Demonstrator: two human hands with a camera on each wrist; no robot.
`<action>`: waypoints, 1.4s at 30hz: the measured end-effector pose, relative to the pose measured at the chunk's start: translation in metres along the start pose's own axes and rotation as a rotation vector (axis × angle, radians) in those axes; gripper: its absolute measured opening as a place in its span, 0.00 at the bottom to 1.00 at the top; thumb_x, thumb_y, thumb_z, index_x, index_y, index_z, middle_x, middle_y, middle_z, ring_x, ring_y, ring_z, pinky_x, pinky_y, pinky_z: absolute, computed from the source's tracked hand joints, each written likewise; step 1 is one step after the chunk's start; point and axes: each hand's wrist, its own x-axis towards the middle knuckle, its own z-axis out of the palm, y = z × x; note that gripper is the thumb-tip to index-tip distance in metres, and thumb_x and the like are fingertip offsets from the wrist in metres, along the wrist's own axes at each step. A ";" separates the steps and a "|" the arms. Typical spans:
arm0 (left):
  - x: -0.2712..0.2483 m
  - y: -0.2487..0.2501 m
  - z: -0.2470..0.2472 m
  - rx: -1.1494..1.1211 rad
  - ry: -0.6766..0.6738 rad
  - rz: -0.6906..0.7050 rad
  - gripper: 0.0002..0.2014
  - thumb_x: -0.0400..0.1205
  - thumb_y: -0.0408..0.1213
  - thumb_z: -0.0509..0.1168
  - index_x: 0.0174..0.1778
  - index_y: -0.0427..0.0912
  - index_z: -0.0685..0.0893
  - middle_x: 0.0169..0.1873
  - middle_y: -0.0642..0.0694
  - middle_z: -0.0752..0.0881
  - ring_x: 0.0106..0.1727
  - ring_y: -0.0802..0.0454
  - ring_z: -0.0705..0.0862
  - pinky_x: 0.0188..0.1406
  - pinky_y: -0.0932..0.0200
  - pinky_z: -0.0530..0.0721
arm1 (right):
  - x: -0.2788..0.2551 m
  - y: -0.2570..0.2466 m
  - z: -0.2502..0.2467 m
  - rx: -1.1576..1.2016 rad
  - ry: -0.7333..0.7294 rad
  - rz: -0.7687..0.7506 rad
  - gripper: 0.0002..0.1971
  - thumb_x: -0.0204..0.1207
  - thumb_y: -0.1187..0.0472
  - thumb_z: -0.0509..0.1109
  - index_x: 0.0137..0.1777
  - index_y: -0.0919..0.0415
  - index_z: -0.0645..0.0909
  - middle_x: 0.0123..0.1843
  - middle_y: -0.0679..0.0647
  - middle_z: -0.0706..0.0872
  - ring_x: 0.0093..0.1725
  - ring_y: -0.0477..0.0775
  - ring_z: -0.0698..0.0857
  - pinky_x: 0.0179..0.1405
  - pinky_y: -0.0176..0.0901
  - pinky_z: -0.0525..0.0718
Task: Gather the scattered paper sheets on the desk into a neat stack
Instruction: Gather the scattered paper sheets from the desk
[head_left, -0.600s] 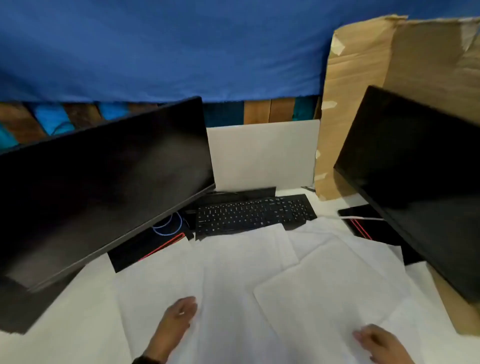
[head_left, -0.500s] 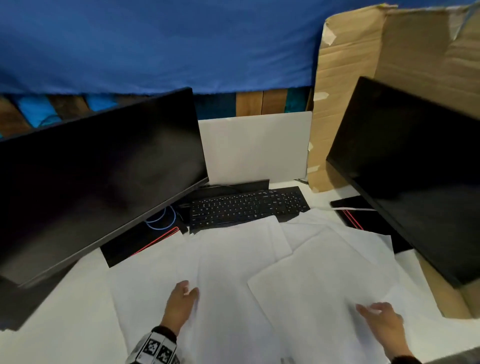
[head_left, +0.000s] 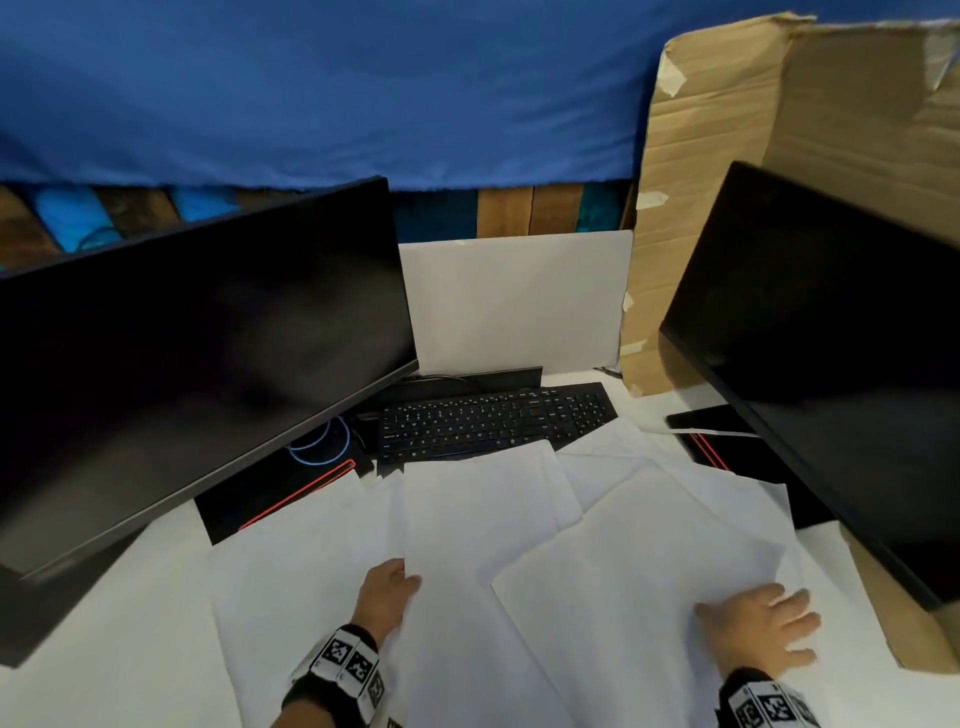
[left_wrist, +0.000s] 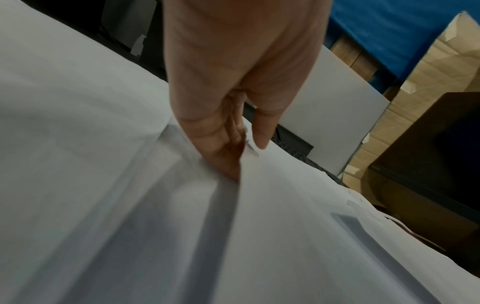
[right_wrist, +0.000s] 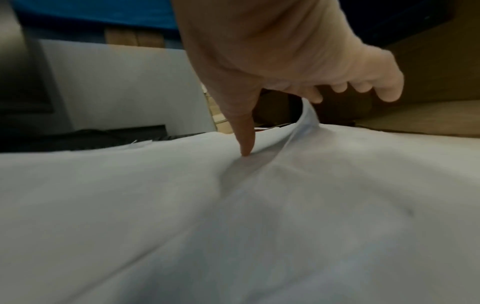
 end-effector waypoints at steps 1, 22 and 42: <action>0.000 0.001 -0.001 -0.007 -0.004 -0.006 0.09 0.69 0.33 0.66 0.24 0.39 0.75 0.20 0.47 0.74 0.27 0.49 0.72 0.33 0.57 0.67 | 0.000 -0.001 0.005 -0.017 0.003 -0.030 0.51 0.65 0.58 0.77 0.79 0.71 0.48 0.83 0.66 0.47 0.82 0.66 0.45 0.77 0.67 0.50; 0.059 0.025 0.019 -0.191 -0.149 -0.113 0.38 0.66 0.67 0.64 0.64 0.42 0.79 0.62 0.42 0.85 0.62 0.44 0.83 0.70 0.42 0.77 | 0.026 -0.051 0.028 0.247 -0.052 0.099 0.51 0.60 0.65 0.81 0.77 0.73 0.51 0.74 0.78 0.64 0.73 0.75 0.64 0.71 0.63 0.64; 0.020 0.040 0.069 -0.003 -0.412 0.035 0.23 0.75 0.24 0.67 0.67 0.34 0.75 0.57 0.43 0.83 0.54 0.48 0.83 0.49 0.63 0.83 | -0.018 -0.071 0.067 0.176 -0.508 -0.448 0.33 0.66 0.52 0.72 0.71 0.65 0.72 0.68 0.65 0.78 0.70 0.67 0.76 0.72 0.58 0.73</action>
